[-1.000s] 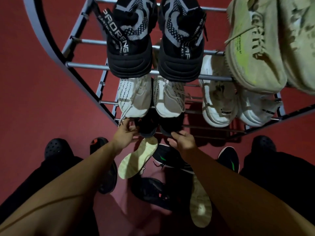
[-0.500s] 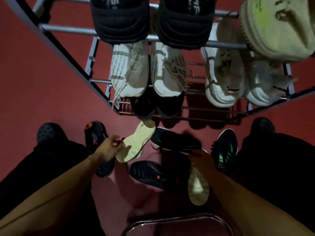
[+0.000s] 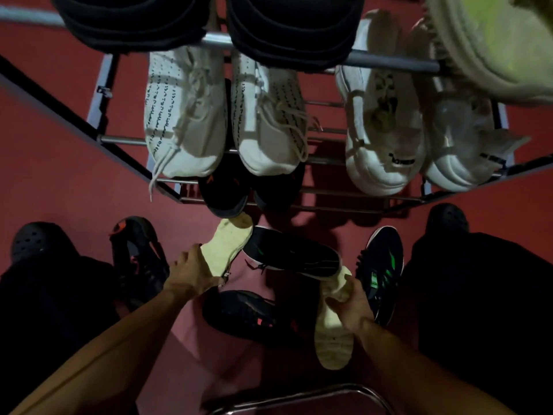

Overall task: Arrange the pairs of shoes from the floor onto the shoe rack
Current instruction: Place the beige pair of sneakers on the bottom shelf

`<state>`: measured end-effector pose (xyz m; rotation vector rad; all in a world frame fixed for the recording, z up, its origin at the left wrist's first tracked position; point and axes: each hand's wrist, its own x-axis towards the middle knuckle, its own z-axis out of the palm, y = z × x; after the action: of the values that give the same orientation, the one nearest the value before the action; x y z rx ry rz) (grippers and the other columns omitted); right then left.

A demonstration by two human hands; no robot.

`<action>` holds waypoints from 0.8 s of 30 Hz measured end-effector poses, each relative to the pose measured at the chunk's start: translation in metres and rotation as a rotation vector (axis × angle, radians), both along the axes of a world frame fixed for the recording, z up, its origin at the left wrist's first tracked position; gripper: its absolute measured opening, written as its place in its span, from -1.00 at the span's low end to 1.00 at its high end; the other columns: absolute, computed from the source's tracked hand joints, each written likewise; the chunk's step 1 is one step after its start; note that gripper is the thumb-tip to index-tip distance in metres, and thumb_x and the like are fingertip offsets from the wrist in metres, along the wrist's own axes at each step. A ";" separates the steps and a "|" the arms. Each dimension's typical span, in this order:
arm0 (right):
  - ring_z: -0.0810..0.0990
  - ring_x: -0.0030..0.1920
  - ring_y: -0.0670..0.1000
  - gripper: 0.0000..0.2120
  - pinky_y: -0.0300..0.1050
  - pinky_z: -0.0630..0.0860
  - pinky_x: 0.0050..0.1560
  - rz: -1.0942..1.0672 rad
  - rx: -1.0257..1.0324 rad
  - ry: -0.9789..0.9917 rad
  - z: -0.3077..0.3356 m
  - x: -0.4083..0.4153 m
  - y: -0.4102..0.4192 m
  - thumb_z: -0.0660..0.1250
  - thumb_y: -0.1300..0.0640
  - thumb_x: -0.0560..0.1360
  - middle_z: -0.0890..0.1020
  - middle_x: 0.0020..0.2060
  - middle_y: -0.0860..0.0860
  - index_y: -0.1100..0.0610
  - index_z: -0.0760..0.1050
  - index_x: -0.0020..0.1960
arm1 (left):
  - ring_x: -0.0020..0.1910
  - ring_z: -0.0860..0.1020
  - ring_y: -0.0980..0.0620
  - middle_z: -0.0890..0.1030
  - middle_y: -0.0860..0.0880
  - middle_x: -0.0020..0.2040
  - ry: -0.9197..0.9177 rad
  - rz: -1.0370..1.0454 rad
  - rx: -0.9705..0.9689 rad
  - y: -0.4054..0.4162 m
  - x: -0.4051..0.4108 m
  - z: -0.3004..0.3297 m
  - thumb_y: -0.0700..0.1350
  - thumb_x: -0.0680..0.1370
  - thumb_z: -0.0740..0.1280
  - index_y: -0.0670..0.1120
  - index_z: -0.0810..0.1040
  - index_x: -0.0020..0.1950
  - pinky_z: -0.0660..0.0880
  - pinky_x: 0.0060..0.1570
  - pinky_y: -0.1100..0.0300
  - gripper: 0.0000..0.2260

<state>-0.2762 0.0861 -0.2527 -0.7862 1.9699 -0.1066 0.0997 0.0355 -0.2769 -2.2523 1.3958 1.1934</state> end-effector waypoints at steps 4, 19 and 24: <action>0.49 0.14 0.09 -0.24 -0.10 0.43 0.02 -0.143 0.093 -0.049 -0.006 -0.001 -0.011 0.52 0.25 0.40 0.43 0.32 0.16 0.25 0.18 0.46 | 0.28 0.44 -0.27 0.41 -0.17 0.33 -0.058 -0.060 0.043 0.000 -0.005 0.009 0.47 0.19 0.43 0.02 0.15 0.47 0.48 0.16 -0.09 0.01; 0.55 -0.41 0.05 -0.88 -0.21 0.52 -0.51 -0.368 0.146 -0.304 0.024 0.004 0.014 0.39 0.37 0.48 0.54 -0.36 0.15 0.24 0.46 -0.16 | -0.06 0.57 -0.20 0.61 -0.29 0.02 1.147 0.912 0.286 0.012 -0.014 0.069 0.17 0.52 0.13 -0.25 0.63 0.16 0.47 0.04 -0.02 -0.44; 0.64 -0.10 0.23 -0.82 0.19 0.60 0.04 -0.339 0.091 -0.265 0.021 0.011 0.016 0.47 0.36 0.41 0.65 -0.12 0.25 0.25 0.58 -0.01 | 0.06 0.56 -0.22 0.63 -0.27 0.11 1.102 0.832 0.355 0.010 -0.053 0.069 0.09 0.59 0.14 -0.30 0.55 0.28 0.47 0.13 -0.06 -0.48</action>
<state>-0.2652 0.1024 -0.2322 -0.3526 1.8232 -0.3041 0.0467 0.0457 -0.2077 -1.9231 0.2148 2.9271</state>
